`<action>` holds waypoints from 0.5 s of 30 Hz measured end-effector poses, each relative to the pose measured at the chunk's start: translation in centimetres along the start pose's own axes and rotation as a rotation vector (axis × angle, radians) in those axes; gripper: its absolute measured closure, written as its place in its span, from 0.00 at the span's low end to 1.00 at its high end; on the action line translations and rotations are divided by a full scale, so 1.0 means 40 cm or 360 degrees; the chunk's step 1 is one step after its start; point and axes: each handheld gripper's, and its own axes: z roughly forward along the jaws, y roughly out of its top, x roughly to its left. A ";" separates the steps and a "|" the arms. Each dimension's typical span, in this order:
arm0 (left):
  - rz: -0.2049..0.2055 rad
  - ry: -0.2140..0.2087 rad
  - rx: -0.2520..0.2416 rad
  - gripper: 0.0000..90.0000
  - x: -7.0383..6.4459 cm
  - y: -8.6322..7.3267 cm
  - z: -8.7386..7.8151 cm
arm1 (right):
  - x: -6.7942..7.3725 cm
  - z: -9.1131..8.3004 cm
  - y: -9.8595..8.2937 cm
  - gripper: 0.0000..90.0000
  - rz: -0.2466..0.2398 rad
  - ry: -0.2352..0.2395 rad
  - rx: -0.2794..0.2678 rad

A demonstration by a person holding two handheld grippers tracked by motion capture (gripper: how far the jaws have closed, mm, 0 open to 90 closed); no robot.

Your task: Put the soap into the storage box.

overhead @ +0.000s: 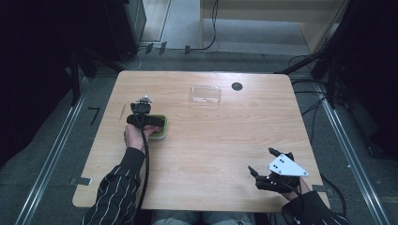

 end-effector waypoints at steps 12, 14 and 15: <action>-0.0016 -0.0014 0.0009 0.15 0.004 0.001 0.004 | 0.000 -0.001 -0.001 0.15 0.0000 -0.0002 -0.0002; -0.0017 -0.0021 -0.0009 0.15 0.003 0.002 0.001 | -0.001 -0.002 -0.002 0.15 0.0005 -0.0007 0.0003; -0.0015 -0.0025 -0.0014 0.15 0.004 0.002 -0.002 | -0.001 -0.002 -0.002 0.15 0.0006 -0.0010 0.0001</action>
